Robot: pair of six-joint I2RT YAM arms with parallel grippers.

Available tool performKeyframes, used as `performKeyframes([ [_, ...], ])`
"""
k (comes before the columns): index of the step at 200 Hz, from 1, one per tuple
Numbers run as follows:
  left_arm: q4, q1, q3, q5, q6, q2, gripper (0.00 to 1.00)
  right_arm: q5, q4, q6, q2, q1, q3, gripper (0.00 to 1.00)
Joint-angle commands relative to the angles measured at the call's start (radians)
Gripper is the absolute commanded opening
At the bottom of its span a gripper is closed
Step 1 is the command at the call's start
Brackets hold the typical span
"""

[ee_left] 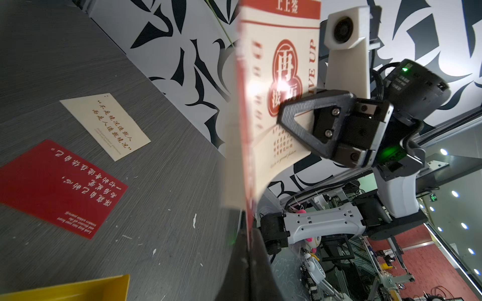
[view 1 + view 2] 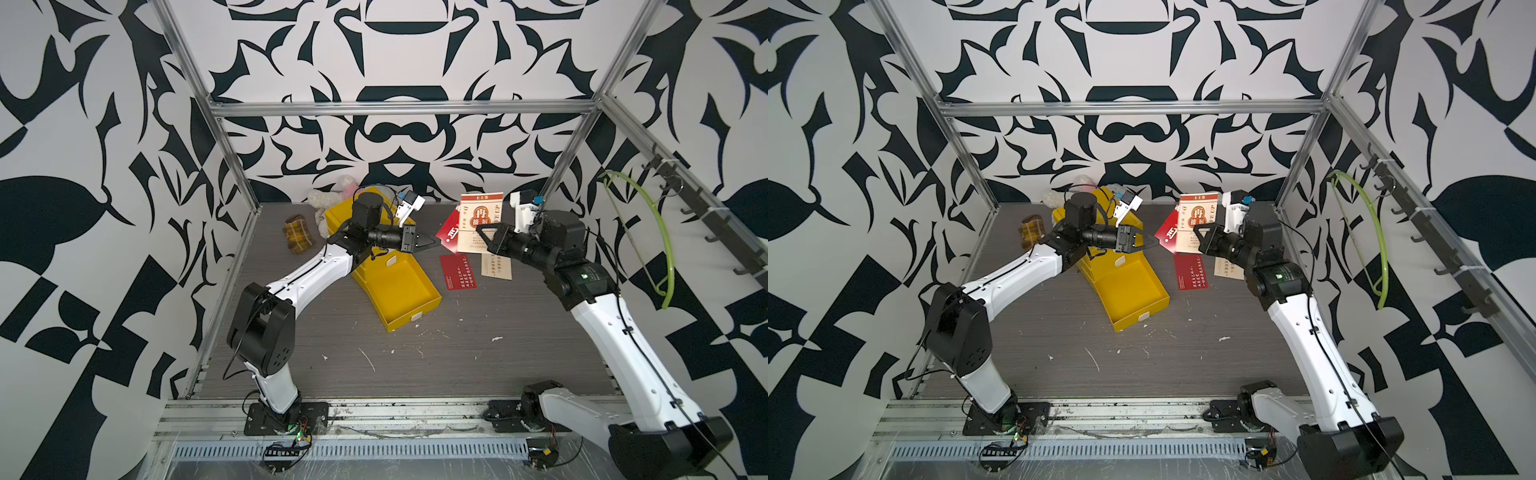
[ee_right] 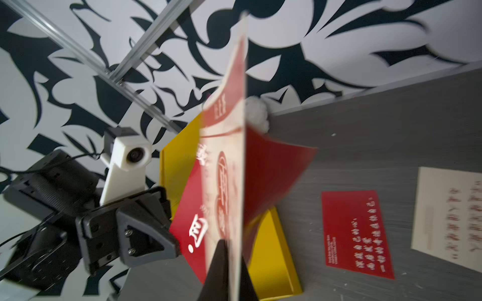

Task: Take the postcards out of the drawer
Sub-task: Place the postcard at the center of the board.

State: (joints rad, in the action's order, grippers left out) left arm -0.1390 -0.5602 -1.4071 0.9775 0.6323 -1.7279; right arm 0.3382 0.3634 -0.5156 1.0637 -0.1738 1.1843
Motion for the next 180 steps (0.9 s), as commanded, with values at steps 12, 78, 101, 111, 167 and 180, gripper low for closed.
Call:
performKeyframes([
  [12, 0.099, 0.051, -0.012, -0.010, -0.070, 0.055, 0.00, -0.161, -0.004, 0.058, -0.045, 0.026, 0.041, 0.06],
  [78, 0.121, 0.059, -0.018, -0.018, -0.095, 0.090, 0.00, -0.152, 0.069, 0.081, 0.007, 0.030, -0.033, 0.03],
  [101, 0.112, 0.059, -0.026, -0.023, -0.097, 0.101, 0.00, -0.128, 0.123, 0.080, 0.028, 0.030, -0.095, 0.01],
  [111, 0.108, 0.059, -0.028, -0.026, -0.100, 0.106, 0.00, -0.115, 0.151, 0.080, 0.038, 0.031, -0.119, 0.00],
  [167, 0.072, 0.062, -0.015, -0.053, -0.097, 0.108, 0.00, 0.099, 0.075, -0.037, 0.096, 0.031, -0.356, 0.01],
  [180, 0.061, 0.063, -0.009, -0.053, -0.089, 0.105, 0.00, 0.145, 0.038, -0.056, 0.118, 0.031, -0.403, 0.01],
])
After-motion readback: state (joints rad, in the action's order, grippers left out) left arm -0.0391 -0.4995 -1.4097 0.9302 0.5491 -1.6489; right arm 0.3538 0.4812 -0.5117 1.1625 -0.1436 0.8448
